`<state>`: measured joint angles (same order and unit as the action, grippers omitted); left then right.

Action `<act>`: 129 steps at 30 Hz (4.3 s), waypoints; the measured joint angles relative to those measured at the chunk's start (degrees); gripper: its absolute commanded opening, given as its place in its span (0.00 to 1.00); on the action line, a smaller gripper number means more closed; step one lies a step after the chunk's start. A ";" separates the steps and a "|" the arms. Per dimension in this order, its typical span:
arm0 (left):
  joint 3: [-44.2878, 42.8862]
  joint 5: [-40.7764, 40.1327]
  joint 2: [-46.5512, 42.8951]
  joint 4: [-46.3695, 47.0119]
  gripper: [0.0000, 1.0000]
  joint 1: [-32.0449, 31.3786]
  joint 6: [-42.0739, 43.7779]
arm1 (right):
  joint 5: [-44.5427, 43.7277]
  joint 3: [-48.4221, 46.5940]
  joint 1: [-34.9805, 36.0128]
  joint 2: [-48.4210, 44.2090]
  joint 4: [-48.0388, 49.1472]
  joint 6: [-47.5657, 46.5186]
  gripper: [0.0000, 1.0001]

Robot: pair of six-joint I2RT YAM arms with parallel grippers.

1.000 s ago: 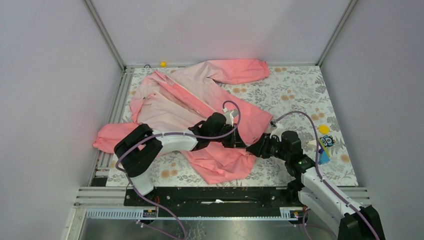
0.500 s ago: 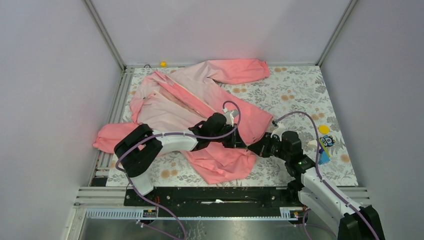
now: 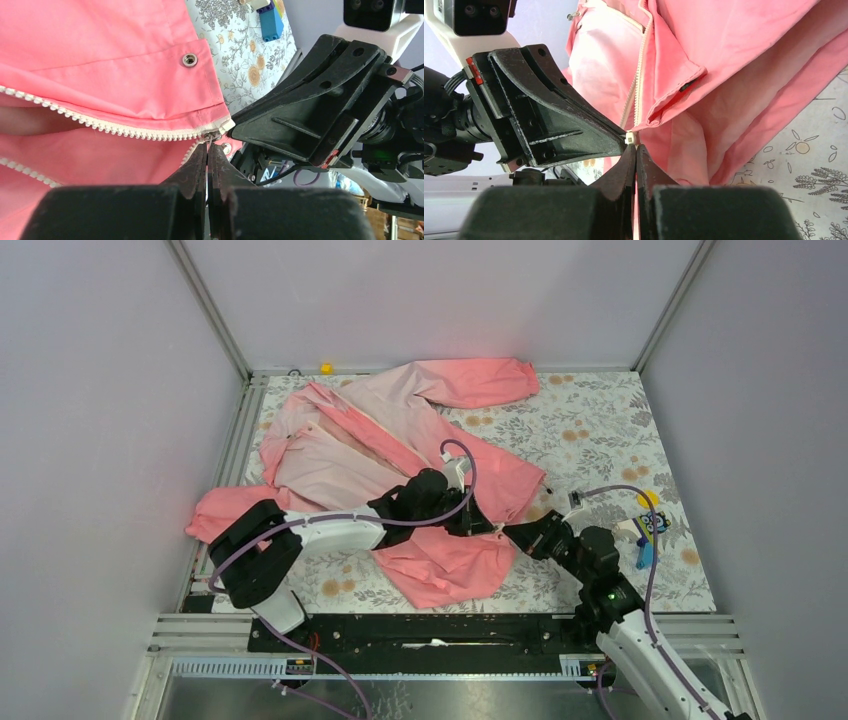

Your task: Zip up the jacket

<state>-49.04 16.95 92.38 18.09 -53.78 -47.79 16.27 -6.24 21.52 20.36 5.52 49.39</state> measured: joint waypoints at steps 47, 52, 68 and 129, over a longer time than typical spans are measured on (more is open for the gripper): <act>-4.44 5.79 3.32 -5.01 0.00 1.51 -0.07 | 12.20 -7.15 -0.90 18.69 -0.26 -16.92 0.38; -4.52 5.60 3.37 -5.11 0.00 1.46 -0.04 | 13.44 -7.08 -0.90 21.27 2.99 -16.11 0.28; -4.63 5.42 3.37 -5.33 0.00 1.25 -0.04 | 13.16 -5.49 -0.90 22.82 5.60 -14.32 0.00; -8.74 1.25 5.64 -9.05 0.00 0.90 -0.04 | 3.93 -19.96 -5.95 23.43 -19.39 -9.51 0.74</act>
<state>-57.78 18.20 98.02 9.04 -52.88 -47.83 20.21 -26.20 15.57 43.79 -13.87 39.88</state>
